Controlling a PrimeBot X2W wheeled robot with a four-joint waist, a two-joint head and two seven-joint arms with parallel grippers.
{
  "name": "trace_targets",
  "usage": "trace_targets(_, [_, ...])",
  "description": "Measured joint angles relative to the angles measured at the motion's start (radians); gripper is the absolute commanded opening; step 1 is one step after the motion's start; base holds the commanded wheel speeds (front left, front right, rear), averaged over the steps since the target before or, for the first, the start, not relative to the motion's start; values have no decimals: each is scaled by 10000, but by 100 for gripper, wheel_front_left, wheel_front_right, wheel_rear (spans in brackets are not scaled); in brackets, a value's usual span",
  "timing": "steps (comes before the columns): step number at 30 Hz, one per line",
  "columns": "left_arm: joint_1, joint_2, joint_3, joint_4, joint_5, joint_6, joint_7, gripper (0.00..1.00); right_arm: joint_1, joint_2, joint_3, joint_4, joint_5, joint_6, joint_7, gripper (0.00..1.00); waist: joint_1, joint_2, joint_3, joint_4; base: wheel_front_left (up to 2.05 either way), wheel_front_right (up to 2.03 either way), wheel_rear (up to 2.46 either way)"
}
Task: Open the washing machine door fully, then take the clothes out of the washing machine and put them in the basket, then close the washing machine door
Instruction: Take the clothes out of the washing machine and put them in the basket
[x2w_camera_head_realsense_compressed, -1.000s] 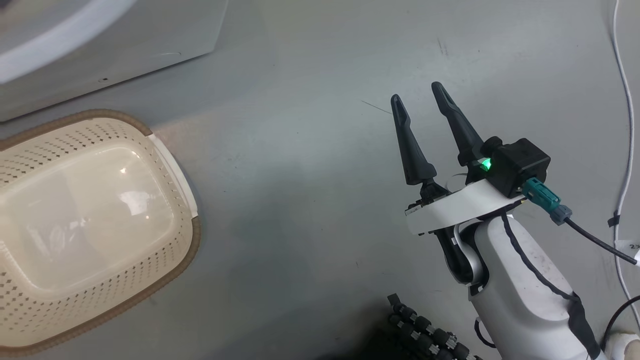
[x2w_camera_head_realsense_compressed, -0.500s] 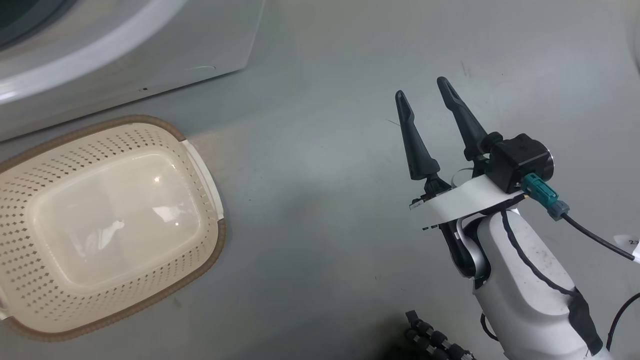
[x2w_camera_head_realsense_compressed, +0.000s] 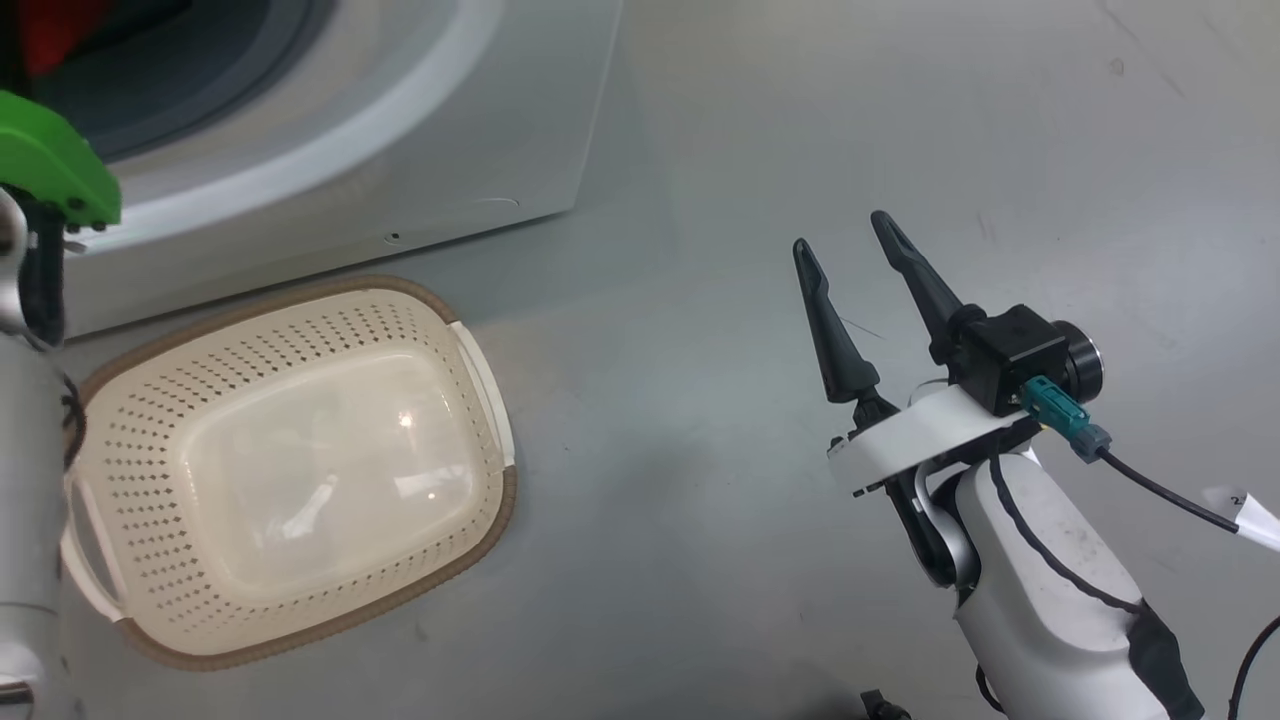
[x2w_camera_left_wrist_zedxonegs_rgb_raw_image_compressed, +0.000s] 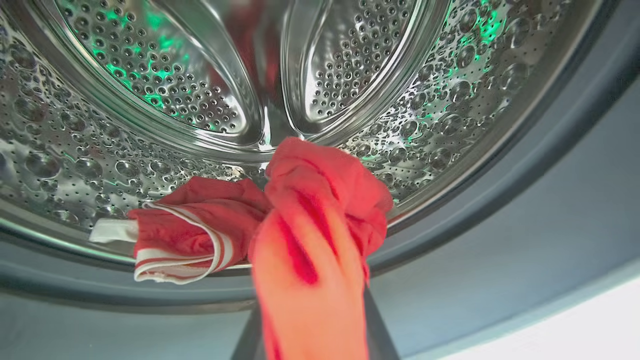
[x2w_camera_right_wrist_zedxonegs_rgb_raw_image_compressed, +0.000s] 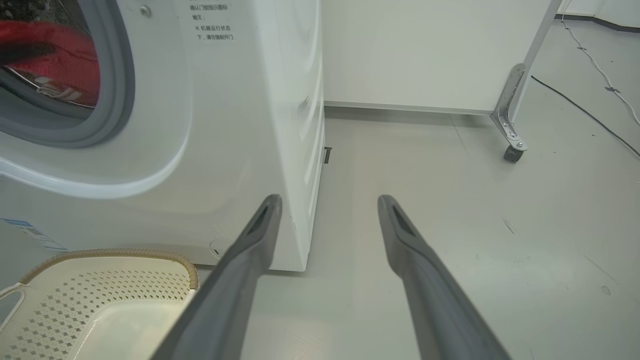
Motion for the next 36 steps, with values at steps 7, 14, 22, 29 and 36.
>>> trace_targets(7, [885, -305, -123, -357, -38, -69, -784, 0, 370, -19, -67, 257, -35, 88, 0, 100, 0, 0, -763, 383, 0, 0, 0])
trace_targets(14, [1615, -516, -115, -830, -35, 21, -1432, 0, 634, -23, -146, 445, -123, 165, 0, 100, 0, 0, -1434, 739, 0, 0, 0])
trace_targets(22, [2329, -637, -180, -1705, 138, 280, -1653, 0, 959, -29, -324, 606, -366, 178, 0, 100, 0, 0, -2128, 1123, 0, 0, 0])
trace_targets(29, [2833, -798, -178, -2633, 249, 458, -1756, 0, 1192, -36, -470, 717, -378, 219, 0, 100, 0, 0, -2598, 1377, 0, 0, 0])
trace_targets(36, [3431, -869, -153, -3758, 345, 767, -1827, 0, 1453, -40, -719, 731, -405, 219, 0, 100, 0, -1, -3074, 1625, 0, 0, 0])
